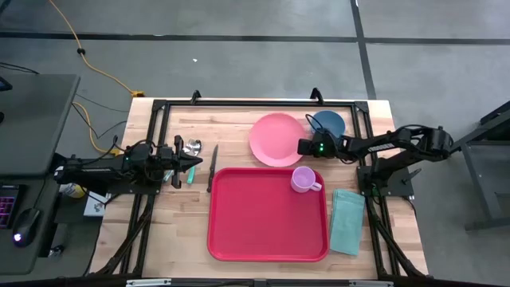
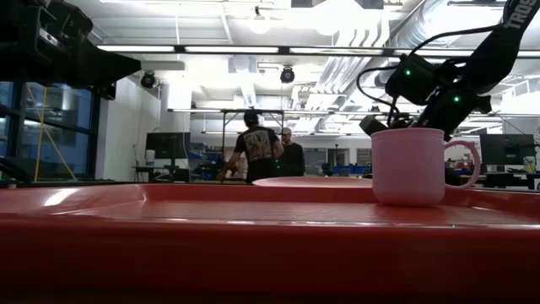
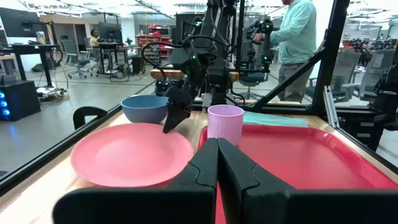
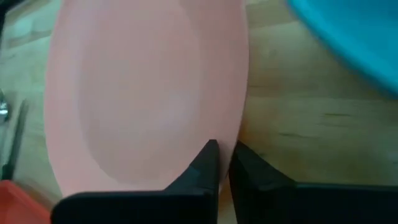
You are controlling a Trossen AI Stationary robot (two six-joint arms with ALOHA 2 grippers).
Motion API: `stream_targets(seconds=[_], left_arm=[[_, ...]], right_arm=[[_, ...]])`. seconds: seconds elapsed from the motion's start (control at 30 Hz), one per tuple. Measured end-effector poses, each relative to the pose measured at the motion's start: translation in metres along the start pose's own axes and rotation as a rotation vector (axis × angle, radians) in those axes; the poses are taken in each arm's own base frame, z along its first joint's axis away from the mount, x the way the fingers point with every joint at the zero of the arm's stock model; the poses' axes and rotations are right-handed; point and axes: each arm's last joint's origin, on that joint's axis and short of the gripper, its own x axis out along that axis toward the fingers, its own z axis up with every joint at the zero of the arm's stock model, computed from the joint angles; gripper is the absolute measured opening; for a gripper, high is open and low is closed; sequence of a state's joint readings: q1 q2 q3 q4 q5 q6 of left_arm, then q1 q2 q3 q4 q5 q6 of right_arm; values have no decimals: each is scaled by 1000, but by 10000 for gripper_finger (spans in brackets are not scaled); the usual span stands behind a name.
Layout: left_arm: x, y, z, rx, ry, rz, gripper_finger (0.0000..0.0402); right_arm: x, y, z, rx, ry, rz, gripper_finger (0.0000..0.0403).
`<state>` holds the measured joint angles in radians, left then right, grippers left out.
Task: Set up tray
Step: Put the pink plate into the pink serving tray
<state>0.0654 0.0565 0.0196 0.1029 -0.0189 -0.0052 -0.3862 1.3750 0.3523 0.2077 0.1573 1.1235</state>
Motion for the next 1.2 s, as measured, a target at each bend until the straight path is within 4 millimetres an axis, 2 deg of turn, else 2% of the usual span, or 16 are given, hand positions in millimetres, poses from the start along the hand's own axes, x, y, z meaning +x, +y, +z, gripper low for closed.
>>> stream_targets(seconds=[1.2], left_arm=[[0, 0, 0, 0, 0, 0, 37]], right_arm=[[-1, 11, 6, 14, -59, 113, 1]])
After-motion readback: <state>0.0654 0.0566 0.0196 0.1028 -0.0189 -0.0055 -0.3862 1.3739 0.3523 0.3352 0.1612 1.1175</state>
